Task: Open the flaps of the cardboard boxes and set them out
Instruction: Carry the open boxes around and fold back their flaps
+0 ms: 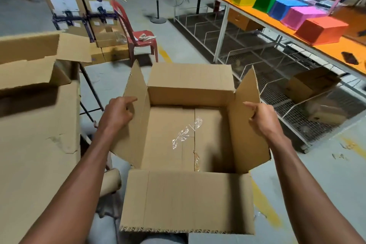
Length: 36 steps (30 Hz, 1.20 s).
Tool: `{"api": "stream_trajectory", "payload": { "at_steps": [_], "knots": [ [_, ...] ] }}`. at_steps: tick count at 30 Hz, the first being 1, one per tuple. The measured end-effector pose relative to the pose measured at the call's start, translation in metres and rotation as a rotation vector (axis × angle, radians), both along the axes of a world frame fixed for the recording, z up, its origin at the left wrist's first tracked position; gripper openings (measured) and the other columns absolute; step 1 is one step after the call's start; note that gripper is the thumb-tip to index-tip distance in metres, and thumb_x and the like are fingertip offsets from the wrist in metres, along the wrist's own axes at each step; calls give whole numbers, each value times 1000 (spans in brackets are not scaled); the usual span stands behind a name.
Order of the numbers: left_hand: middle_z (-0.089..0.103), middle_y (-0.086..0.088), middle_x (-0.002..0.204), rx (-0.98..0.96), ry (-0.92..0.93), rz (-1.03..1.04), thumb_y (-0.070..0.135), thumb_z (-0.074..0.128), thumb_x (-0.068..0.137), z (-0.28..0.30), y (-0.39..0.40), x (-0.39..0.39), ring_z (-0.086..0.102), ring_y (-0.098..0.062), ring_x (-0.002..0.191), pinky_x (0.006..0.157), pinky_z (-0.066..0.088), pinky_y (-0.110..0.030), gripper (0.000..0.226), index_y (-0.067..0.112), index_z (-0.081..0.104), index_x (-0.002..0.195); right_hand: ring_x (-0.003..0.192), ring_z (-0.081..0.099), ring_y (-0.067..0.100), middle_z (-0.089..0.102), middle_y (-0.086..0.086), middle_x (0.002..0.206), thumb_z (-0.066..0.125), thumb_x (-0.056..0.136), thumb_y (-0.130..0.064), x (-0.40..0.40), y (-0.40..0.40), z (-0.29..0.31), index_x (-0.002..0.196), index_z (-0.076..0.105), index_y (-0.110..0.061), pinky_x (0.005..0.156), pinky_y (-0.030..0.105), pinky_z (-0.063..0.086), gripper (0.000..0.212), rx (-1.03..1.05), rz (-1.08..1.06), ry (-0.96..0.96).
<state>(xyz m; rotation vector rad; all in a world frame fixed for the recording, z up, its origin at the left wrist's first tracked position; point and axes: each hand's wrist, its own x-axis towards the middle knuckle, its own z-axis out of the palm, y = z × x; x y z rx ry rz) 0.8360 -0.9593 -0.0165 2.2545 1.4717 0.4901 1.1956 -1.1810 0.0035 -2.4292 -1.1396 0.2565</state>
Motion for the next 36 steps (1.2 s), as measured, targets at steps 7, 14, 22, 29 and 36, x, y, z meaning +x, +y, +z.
{"api": "stream_trajectory", "payload": {
  "at_steps": [7,14,22,29,36],
  "knots": [
    [67,-7,131,-36,-26,81,-11,52,78,-12,105,58,65,-29,115,96,54,-44,71,29,62,135,102,70,29,68,14,125,59,80,13,76,136,12,135,62,-20,95,44,56,65,-18,38,-18],
    [68,-10,128,-26,-31,177,-14,51,78,-14,221,110,66,-30,113,94,56,-39,74,26,59,139,113,65,31,67,13,128,63,81,11,133,292,9,135,62,-19,102,45,51,62,5,120,7],
    [65,-14,132,0,-15,296,-15,51,79,-10,372,169,62,-32,121,101,52,-40,71,20,59,140,122,62,27,63,11,135,63,83,14,200,492,-6,139,58,-17,108,41,45,64,21,258,53],
    [61,-16,137,9,-63,457,-16,48,85,11,486,193,69,-34,98,83,55,-35,67,20,59,140,106,69,28,64,14,132,62,85,15,224,662,13,138,60,-15,97,37,51,61,33,421,28],
    [60,-12,139,29,-97,590,-18,48,83,9,634,185,67,-29,106,78,52,-28,70,23,59,139,97,69,26,60,11,139,57,85,18,224,848,16,136,61,-13,82,34,55,60,37,508,24]
  ]
}}
